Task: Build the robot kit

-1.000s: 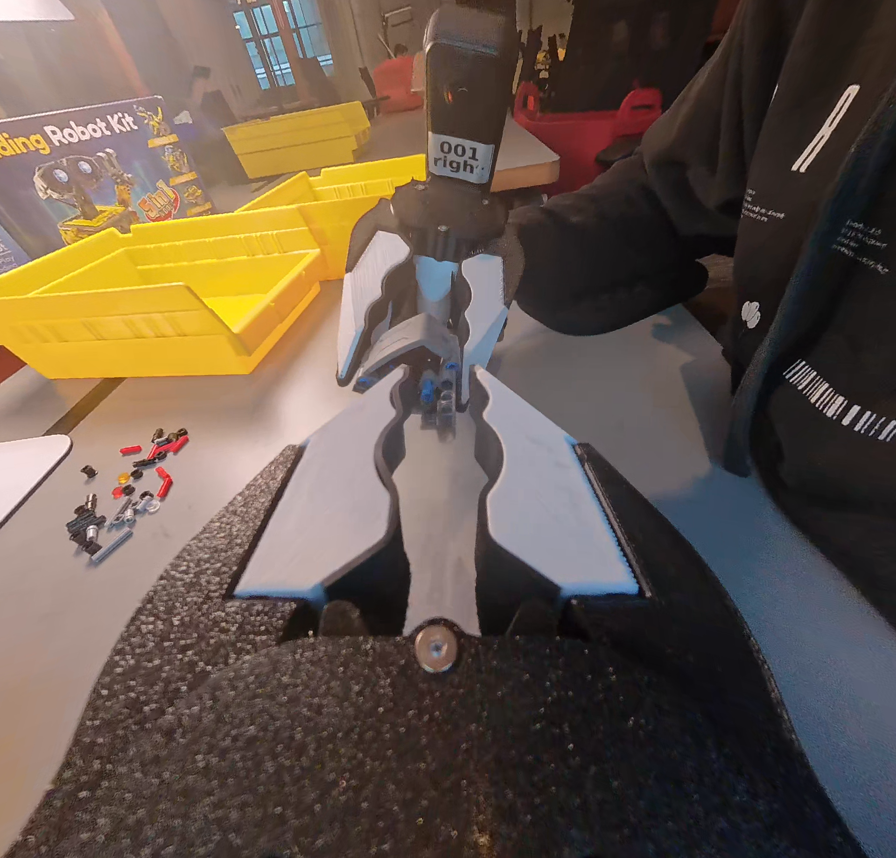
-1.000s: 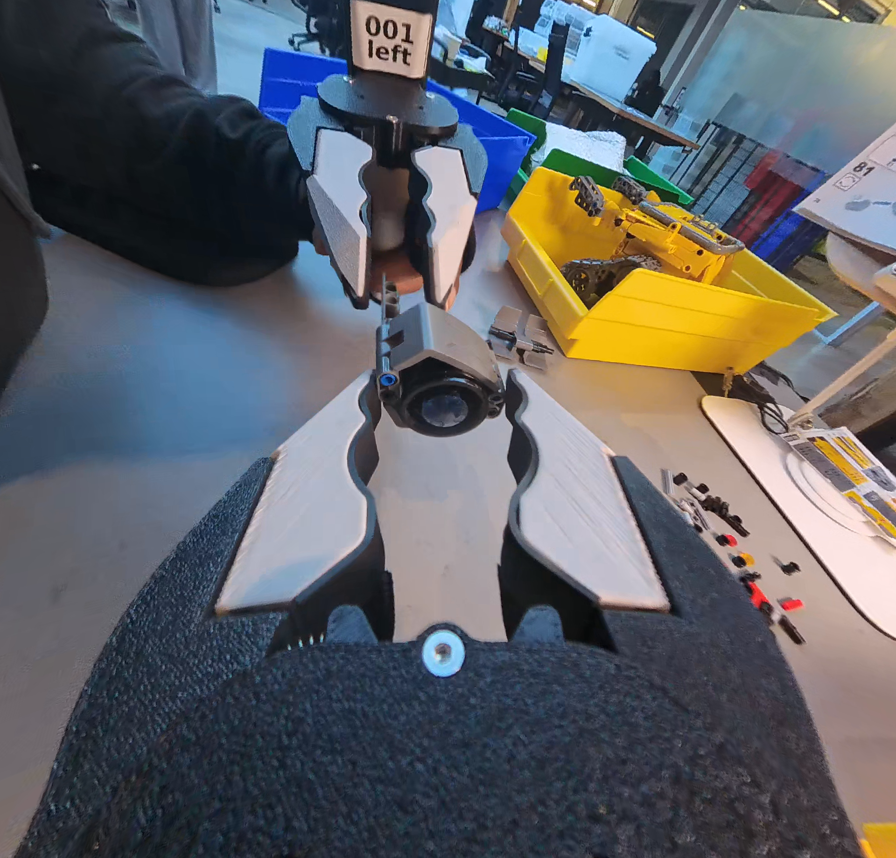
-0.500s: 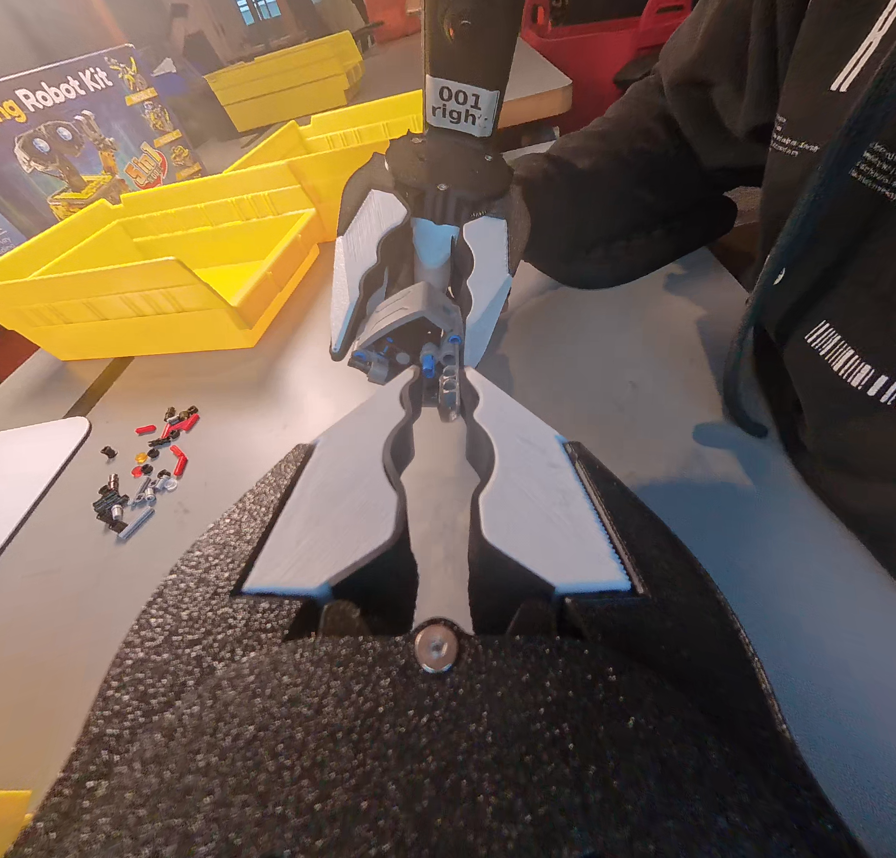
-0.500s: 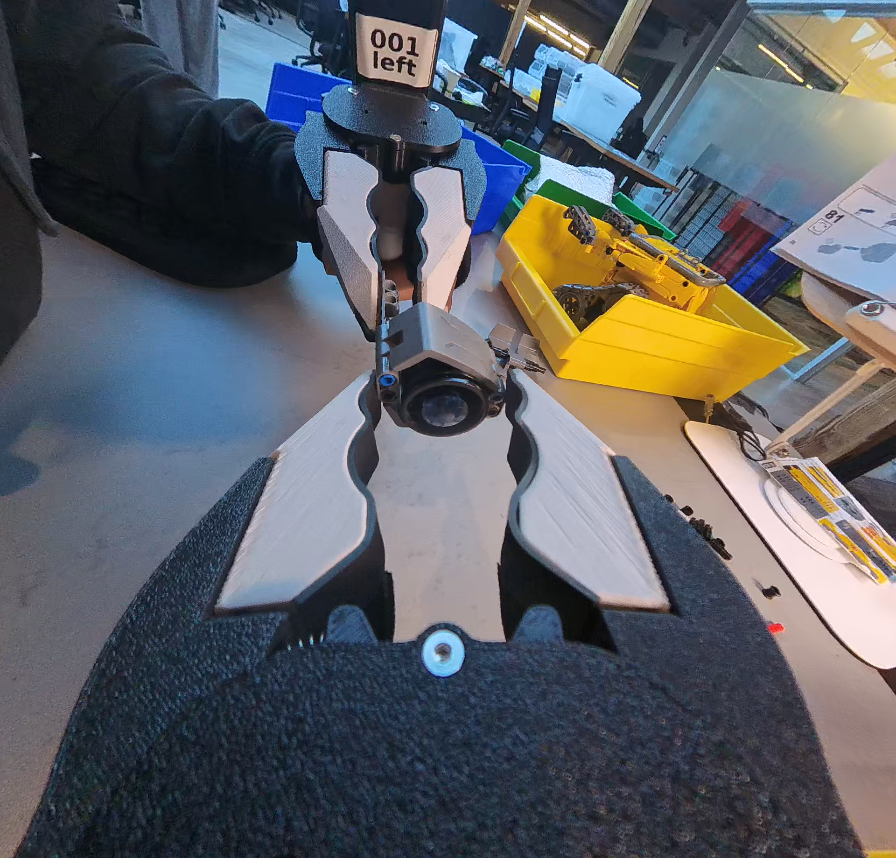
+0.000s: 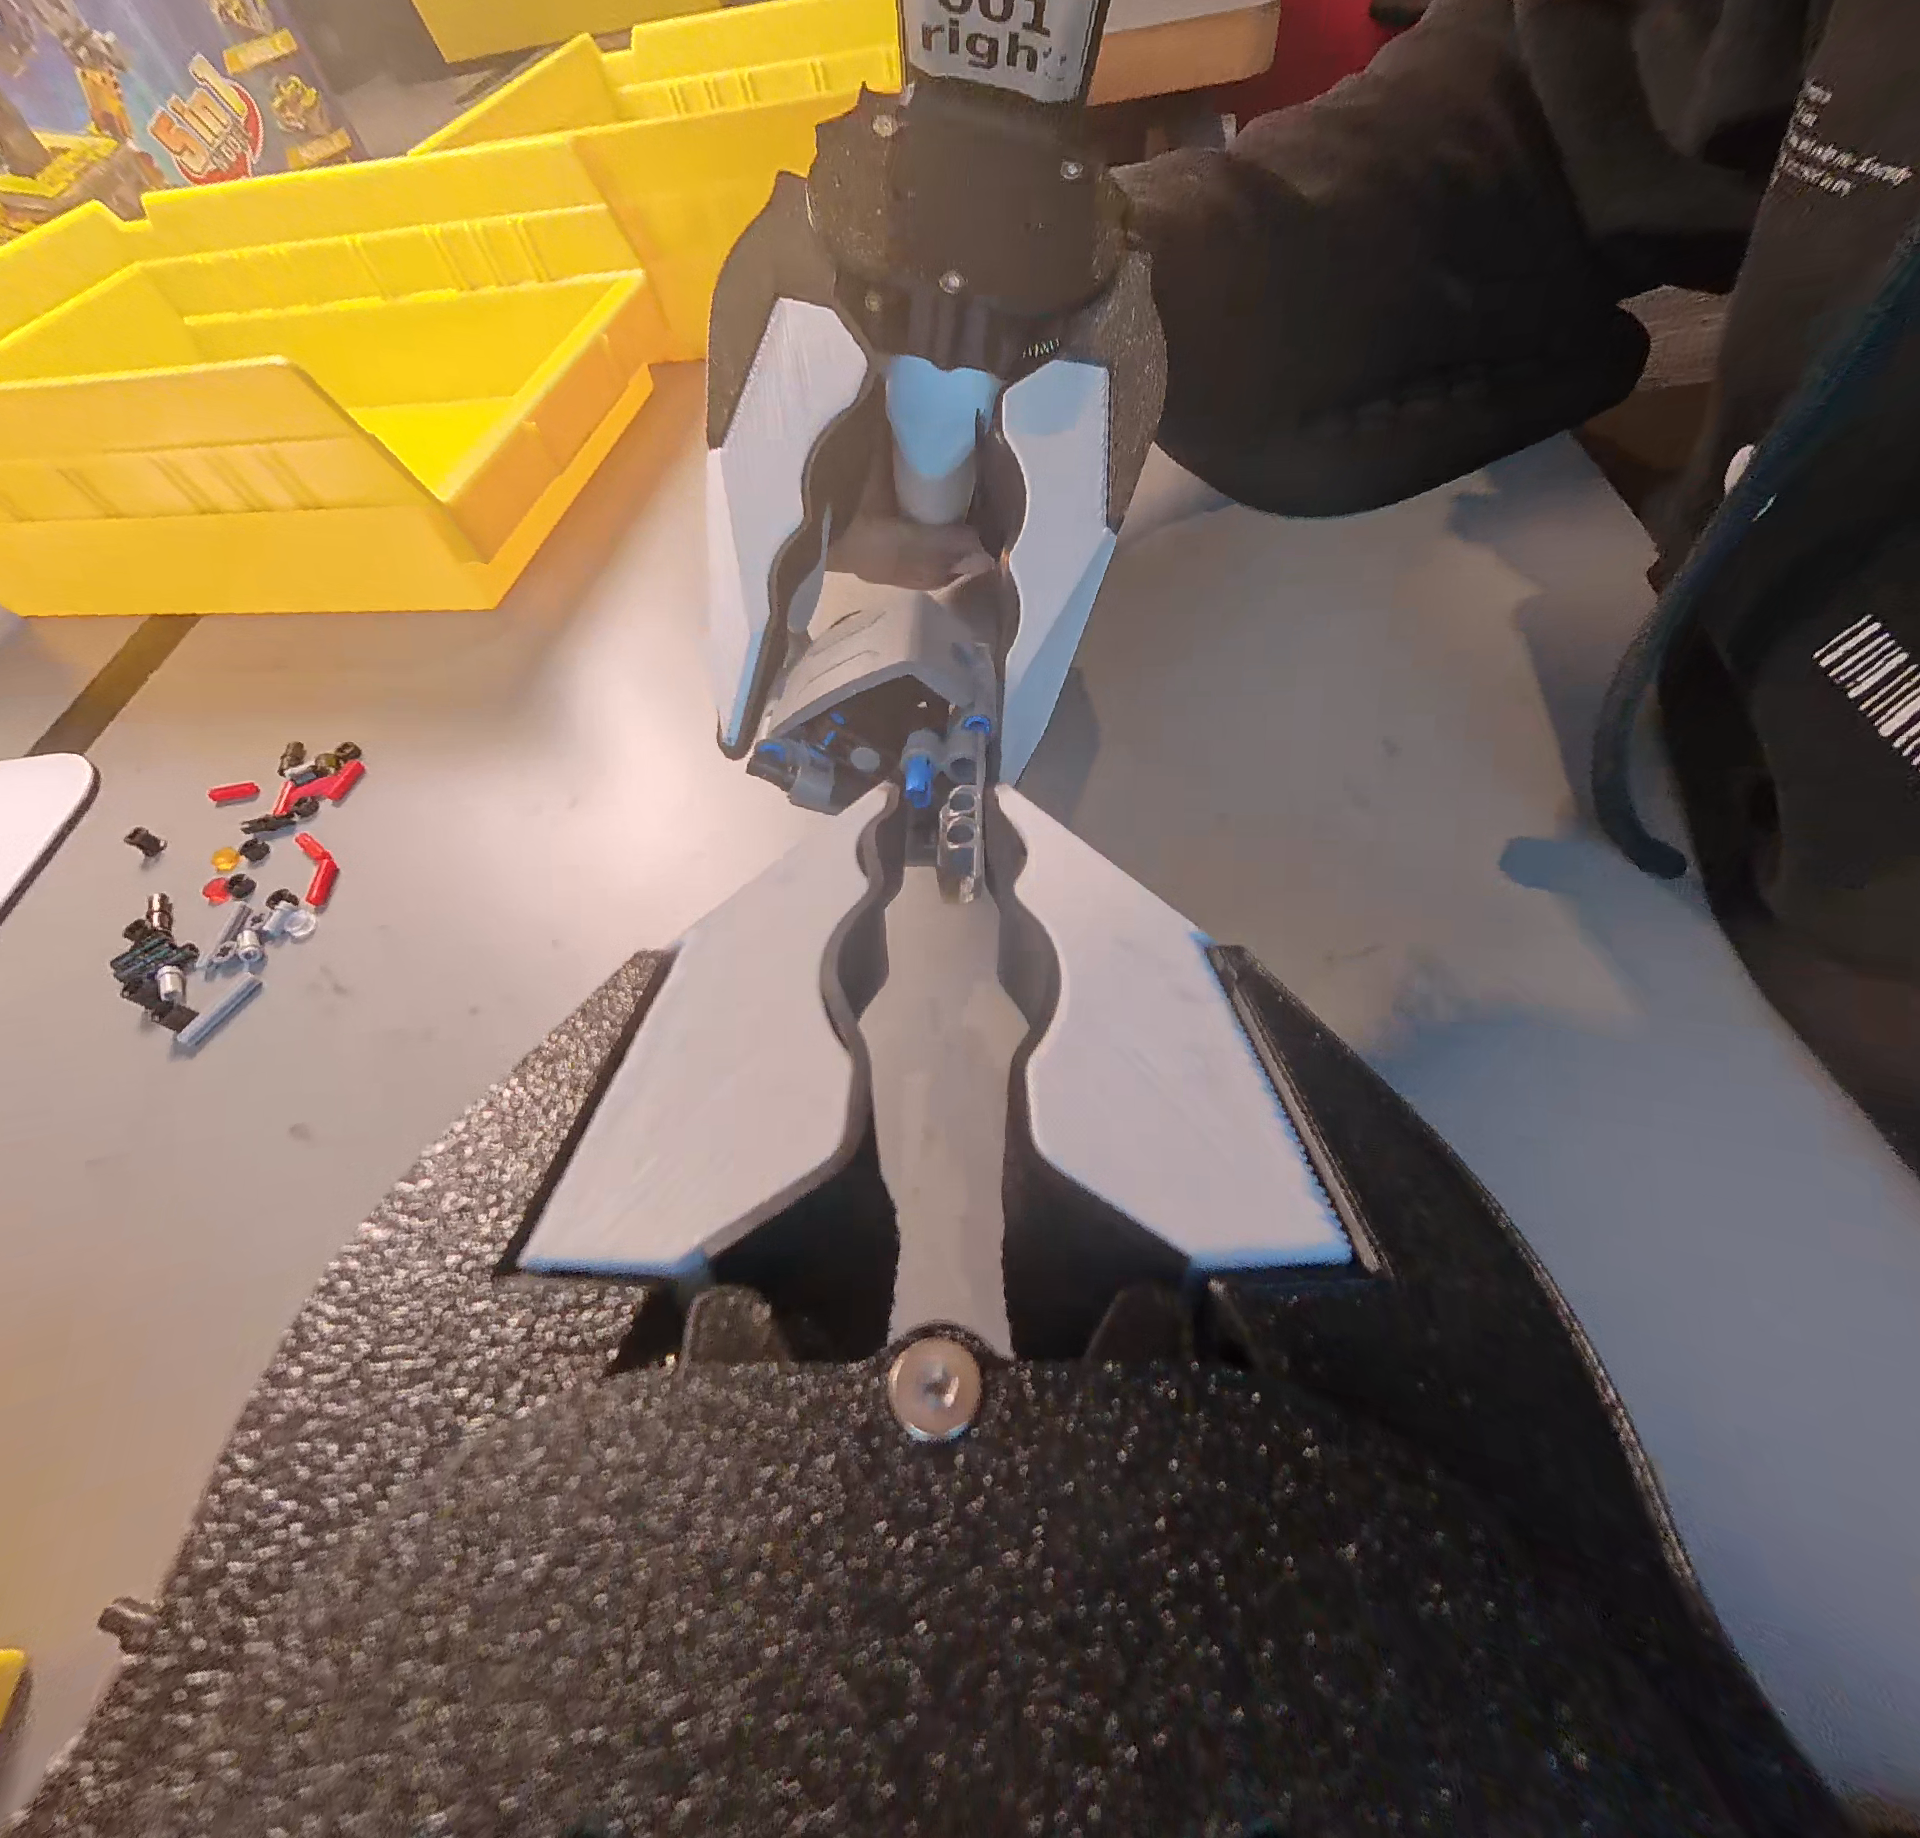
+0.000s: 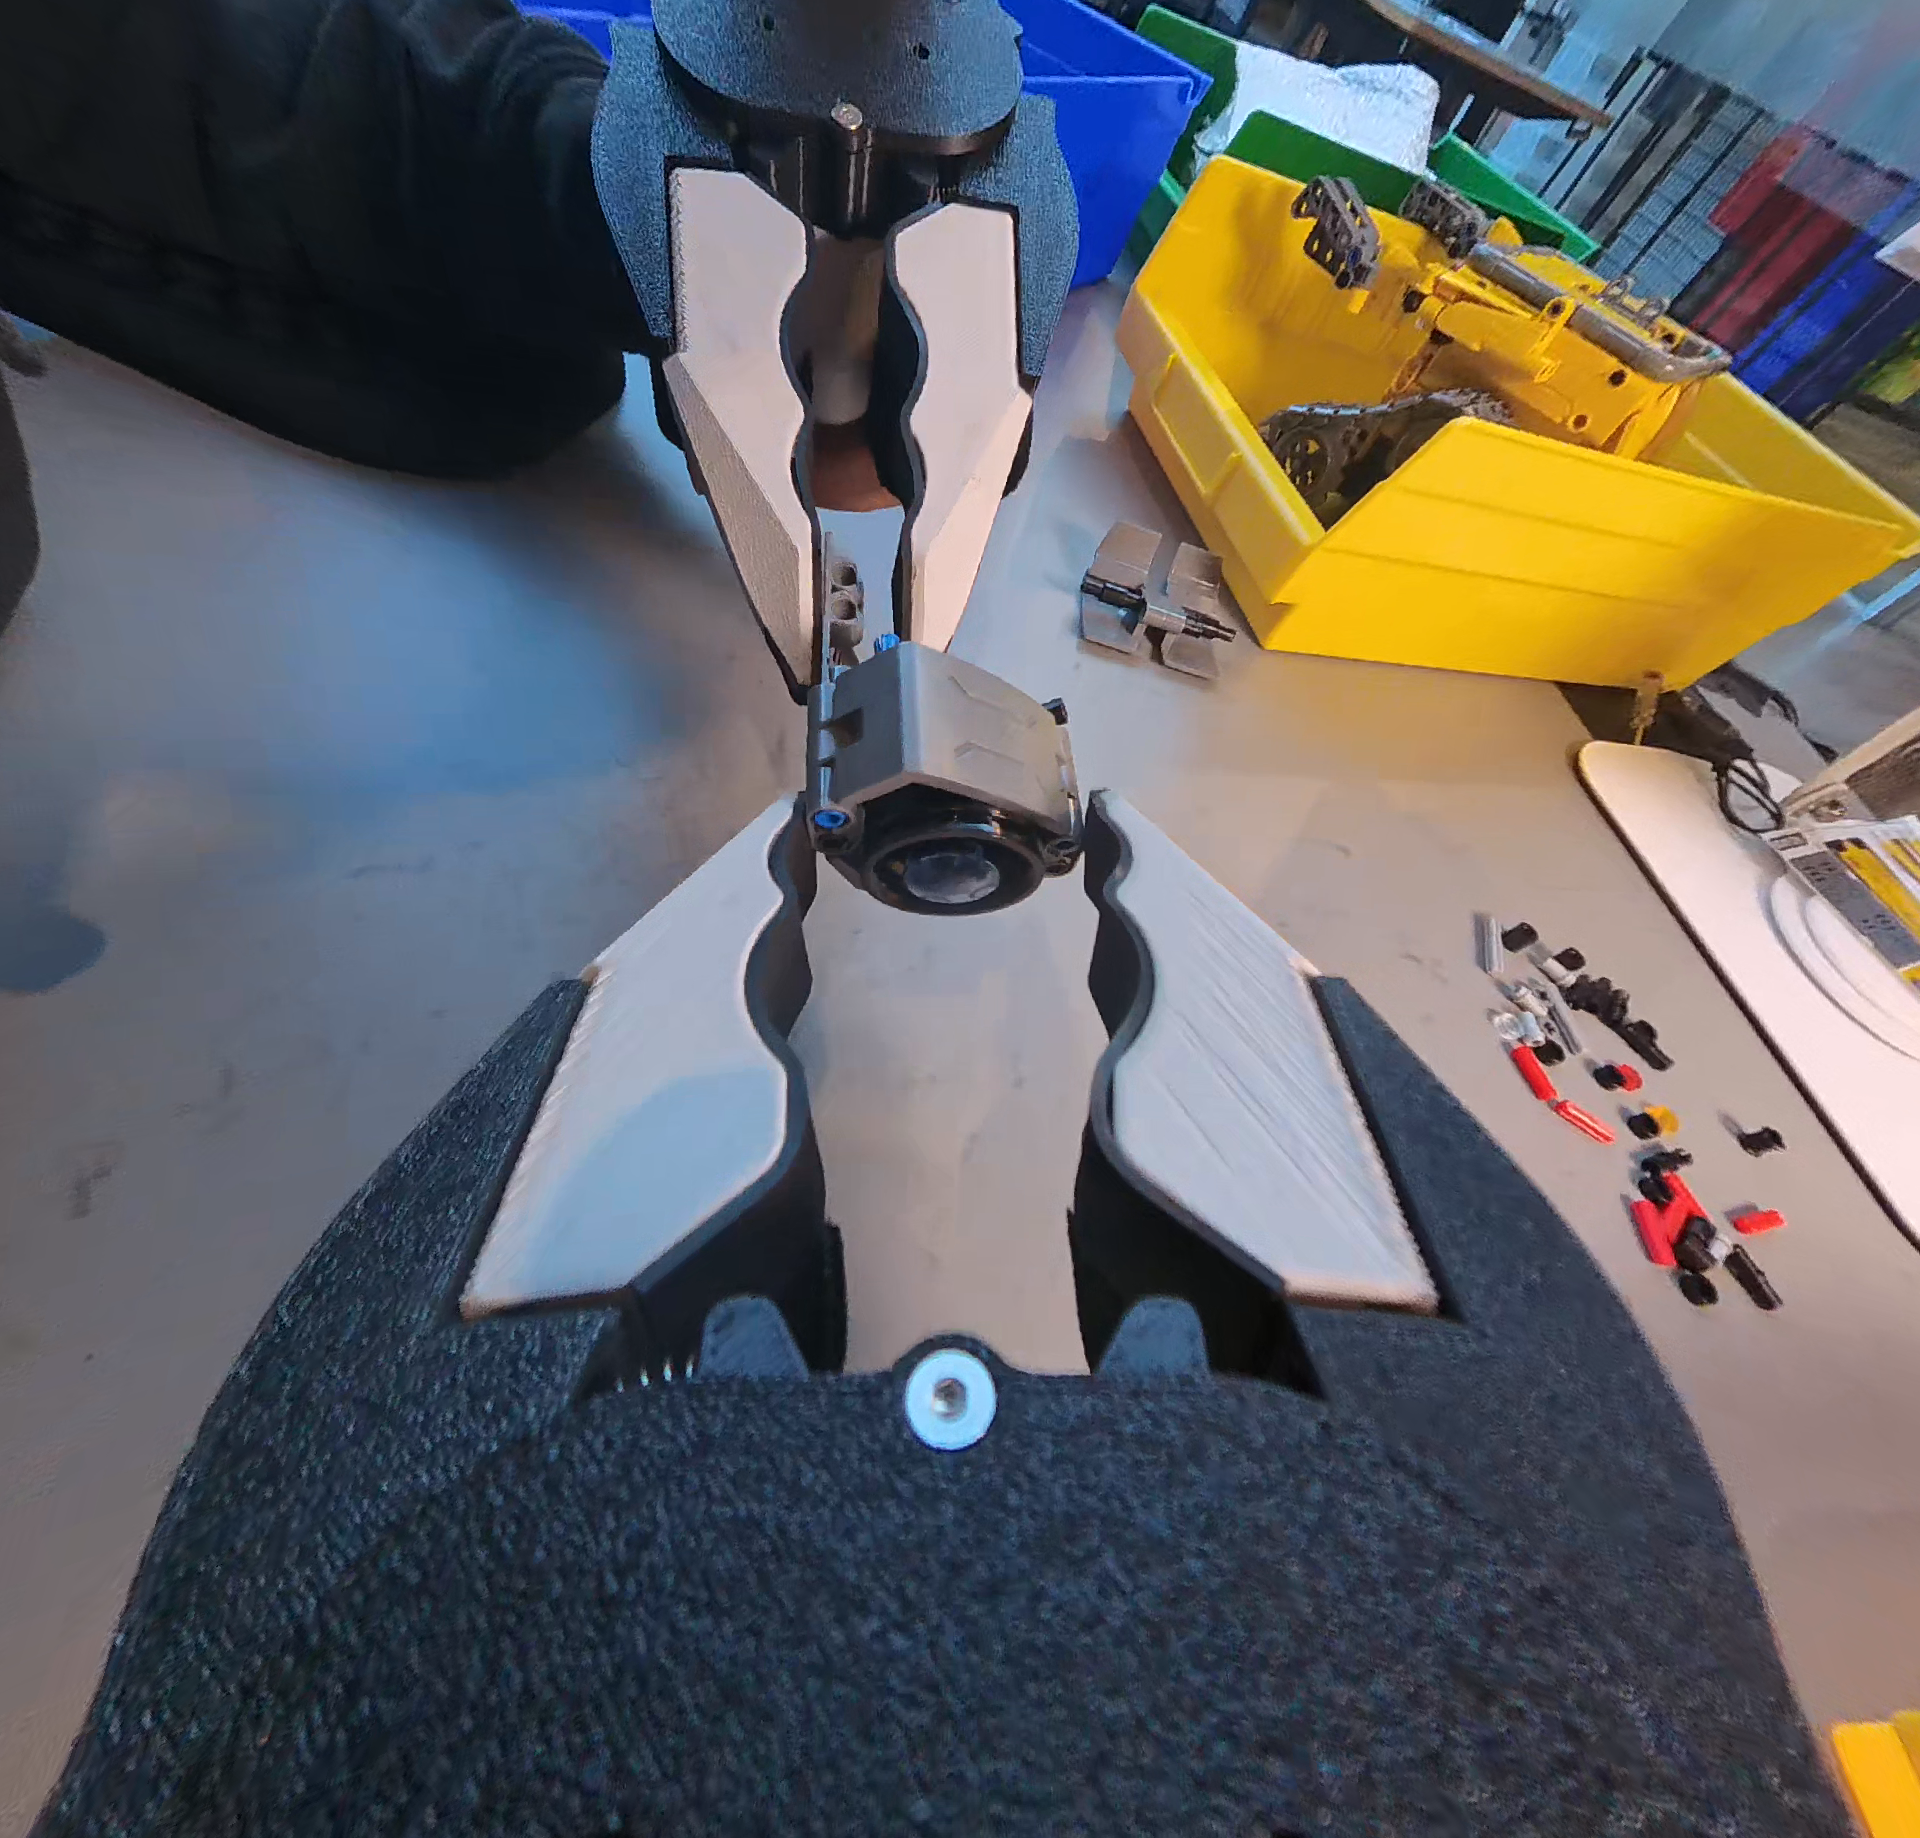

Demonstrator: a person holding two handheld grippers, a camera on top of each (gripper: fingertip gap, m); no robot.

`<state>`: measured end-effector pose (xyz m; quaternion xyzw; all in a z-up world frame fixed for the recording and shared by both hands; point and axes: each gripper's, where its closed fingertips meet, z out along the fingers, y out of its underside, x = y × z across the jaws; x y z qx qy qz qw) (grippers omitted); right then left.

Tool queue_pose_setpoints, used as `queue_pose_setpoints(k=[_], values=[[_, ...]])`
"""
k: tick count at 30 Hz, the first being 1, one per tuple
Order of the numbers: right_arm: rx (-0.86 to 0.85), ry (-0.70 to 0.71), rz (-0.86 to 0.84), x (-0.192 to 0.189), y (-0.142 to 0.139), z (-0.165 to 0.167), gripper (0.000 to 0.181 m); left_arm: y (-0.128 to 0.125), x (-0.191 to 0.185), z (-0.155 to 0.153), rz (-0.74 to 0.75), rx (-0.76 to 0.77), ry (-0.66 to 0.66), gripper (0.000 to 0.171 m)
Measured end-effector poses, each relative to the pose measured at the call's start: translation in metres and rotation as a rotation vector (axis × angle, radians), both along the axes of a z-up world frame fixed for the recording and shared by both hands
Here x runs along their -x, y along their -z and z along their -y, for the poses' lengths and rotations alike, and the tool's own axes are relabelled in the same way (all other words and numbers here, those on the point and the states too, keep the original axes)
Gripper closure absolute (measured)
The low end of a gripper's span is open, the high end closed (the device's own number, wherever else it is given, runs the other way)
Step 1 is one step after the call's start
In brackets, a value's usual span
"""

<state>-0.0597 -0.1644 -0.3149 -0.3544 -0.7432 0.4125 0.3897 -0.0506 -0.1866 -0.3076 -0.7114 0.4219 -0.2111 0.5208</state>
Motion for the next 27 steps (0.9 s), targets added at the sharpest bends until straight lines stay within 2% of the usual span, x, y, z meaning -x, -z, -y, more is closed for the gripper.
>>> queue_pose_setpoints(k=[5, 14, 18, 23, 27], values=[[-0.025, 0.003, 0.053, 0.0, 0.008, -0.001, 0.13, 0.009, 0.002, 0.0, -0.031, 0.036, -0.001, 0.158], [-0.092, 0.022, 0.311, -0.002, 0.053, -0.008, 0.13, 0.044, 0.012, -0.002, -0.165, 0.162, -0.047, 0.163], [-0.084, 0.012, 0.324, -0.001, 0.055, -0.007, 0.13, 0.044, 0.013, -0.003, -0.171, 0.162, -0.05, 0.164], [-0.097, 0.005, 0.32, -0.001, 0.055, -0.007, 0.13, 0.044, 0.014, 0.002, -0.149, 0.19, -0.026, 0.153], [-0.098, 0.005, 0.318, -0.002, 0.054, -0.008, 0.129, 0.051, 0.015, 0.002, -0.179, 0.206, -0.029, 0.154]])
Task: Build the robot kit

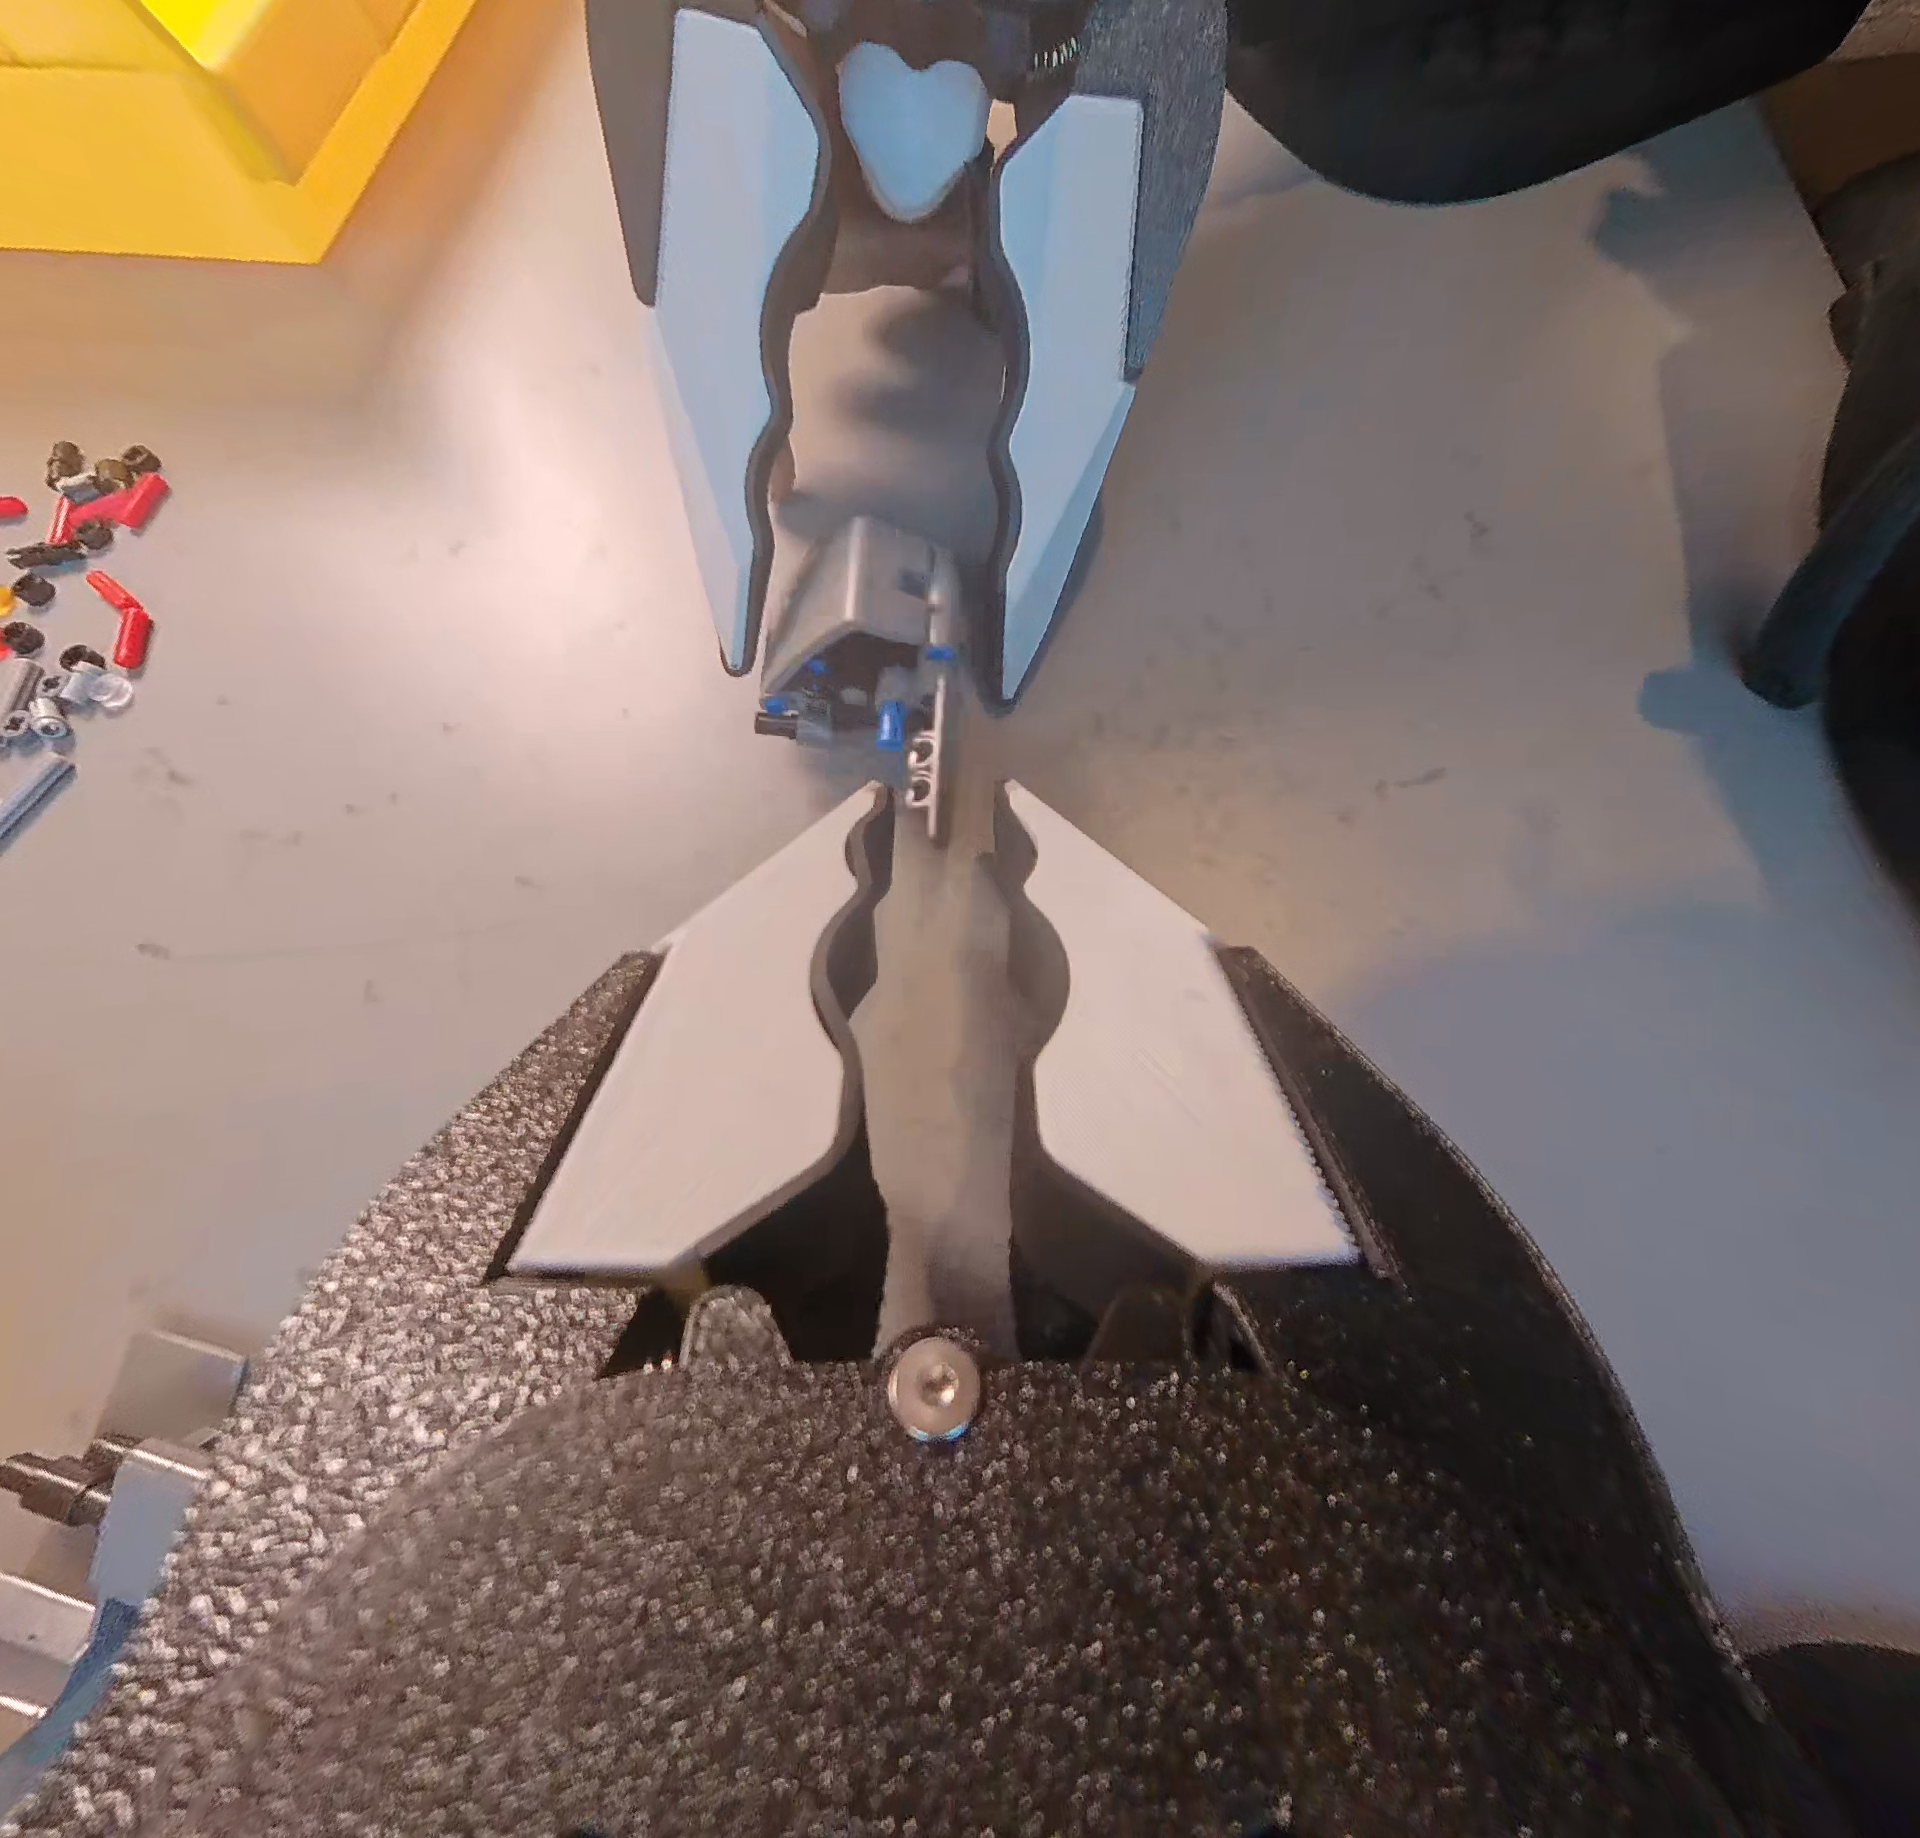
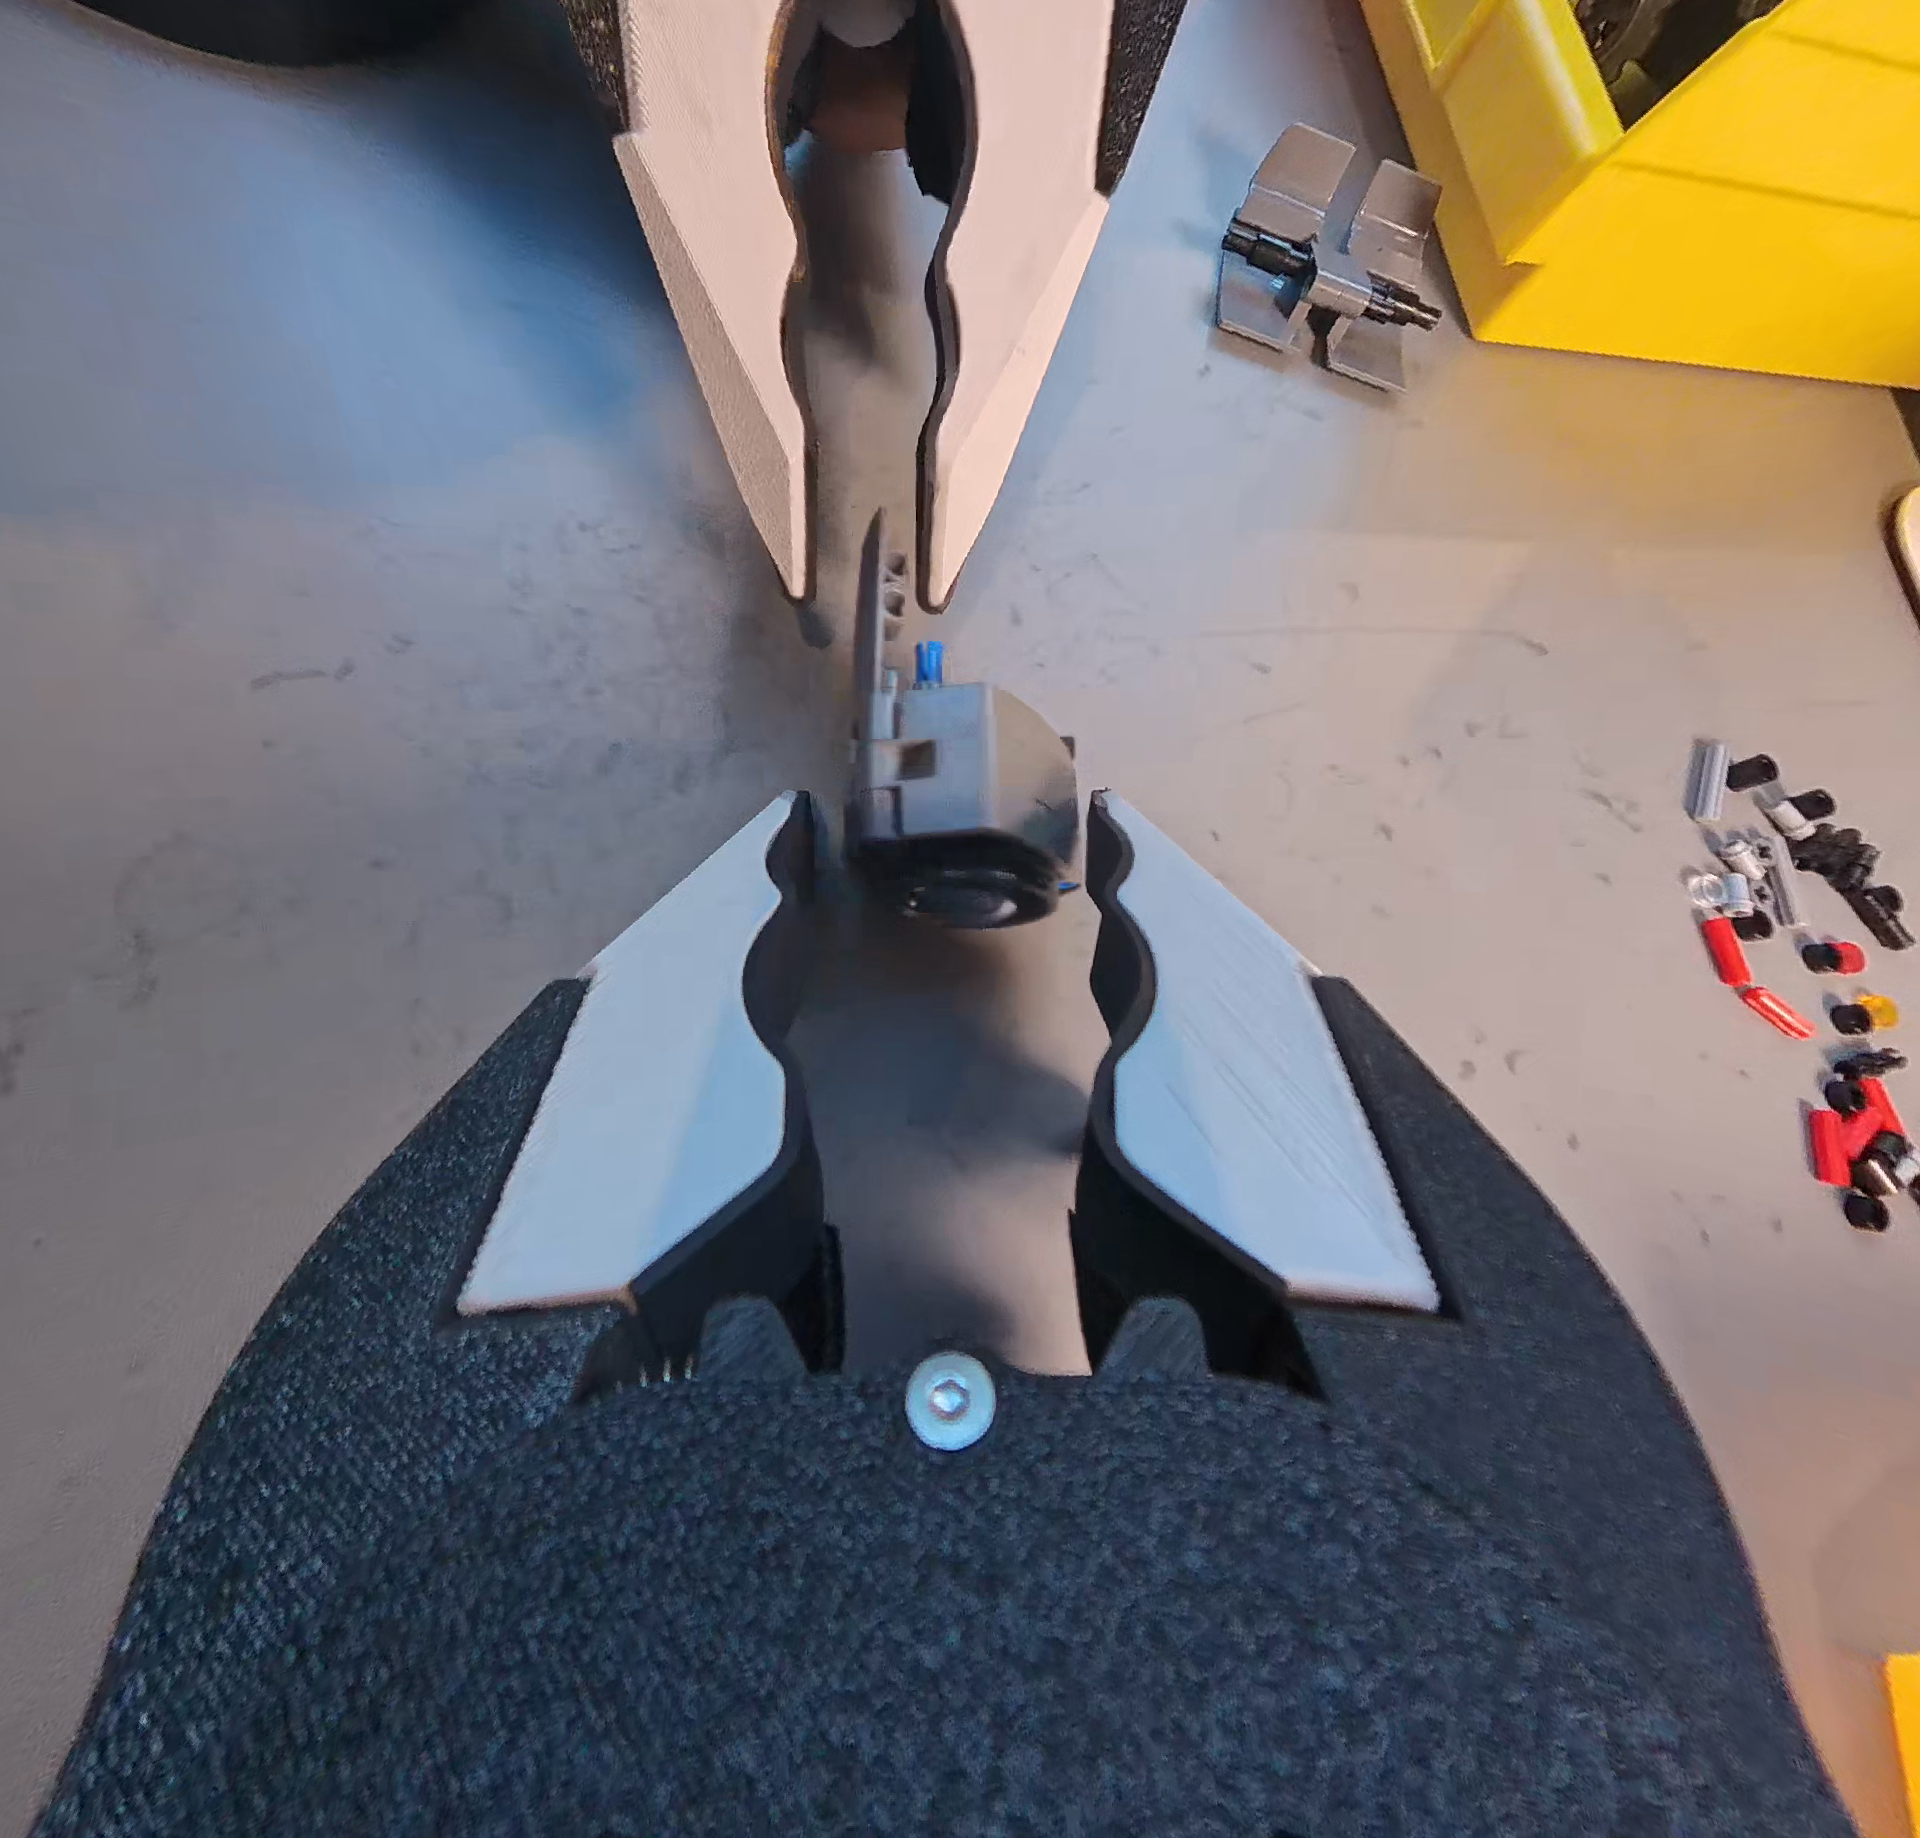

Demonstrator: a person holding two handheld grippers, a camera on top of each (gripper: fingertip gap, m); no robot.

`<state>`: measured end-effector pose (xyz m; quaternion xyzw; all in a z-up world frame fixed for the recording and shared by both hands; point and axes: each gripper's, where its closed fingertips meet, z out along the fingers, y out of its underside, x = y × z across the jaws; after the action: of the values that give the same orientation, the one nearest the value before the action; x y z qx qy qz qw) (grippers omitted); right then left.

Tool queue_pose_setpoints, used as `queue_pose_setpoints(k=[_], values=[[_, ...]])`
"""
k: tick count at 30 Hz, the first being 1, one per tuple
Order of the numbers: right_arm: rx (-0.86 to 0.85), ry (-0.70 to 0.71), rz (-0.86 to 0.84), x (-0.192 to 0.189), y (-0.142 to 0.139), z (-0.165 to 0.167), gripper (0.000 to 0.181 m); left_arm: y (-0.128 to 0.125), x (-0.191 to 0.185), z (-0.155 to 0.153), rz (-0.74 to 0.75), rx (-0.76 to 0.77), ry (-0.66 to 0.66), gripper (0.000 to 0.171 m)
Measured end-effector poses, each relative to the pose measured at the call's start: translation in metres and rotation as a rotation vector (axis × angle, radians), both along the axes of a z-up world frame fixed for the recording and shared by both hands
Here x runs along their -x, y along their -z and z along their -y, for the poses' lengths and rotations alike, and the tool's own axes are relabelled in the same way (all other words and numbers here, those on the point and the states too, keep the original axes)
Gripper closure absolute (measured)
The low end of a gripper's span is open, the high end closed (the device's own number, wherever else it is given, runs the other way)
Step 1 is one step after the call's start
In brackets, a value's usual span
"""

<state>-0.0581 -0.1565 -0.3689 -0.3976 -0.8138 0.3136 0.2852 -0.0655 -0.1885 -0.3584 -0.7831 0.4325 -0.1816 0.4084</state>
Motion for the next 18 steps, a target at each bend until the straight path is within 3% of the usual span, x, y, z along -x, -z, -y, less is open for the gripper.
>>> queue_pose_setpoints(k=[5, 10, 14, 16, 18], values=[[0.024, 0.009, -0.045, -0.002, -0.011, -0.002, 0.124, 0.003, -0.001, 0.0, -0.017, 0.005, -0.003, 0.164], [0.03, 0.001, -0.06, -0.004, -0.013, -0.002, 0.14, 0.003, -0.002, 0.002, -0.011, 0.013, 0.005, 0.164], [0.034, 0.002, -0.065, -0.004, -0.014, -0.002, 0.139, 0.001, 0.001, 0.005, -0.005, 0.022, 0.017, 0.159], [0.067, -0.003, -0.087, -0.005, -0.021, 0.0, 0.133, -0.011, 0.007, 0.007, 0.047, 0.01, 0.014, 0.152], [0.15, 0.008, -0.154, -0.005, -0.04, 0.0, 0.127, -0.04, 0.019, -0.001, 0.171, -0.064, -0.054, 0.146]])
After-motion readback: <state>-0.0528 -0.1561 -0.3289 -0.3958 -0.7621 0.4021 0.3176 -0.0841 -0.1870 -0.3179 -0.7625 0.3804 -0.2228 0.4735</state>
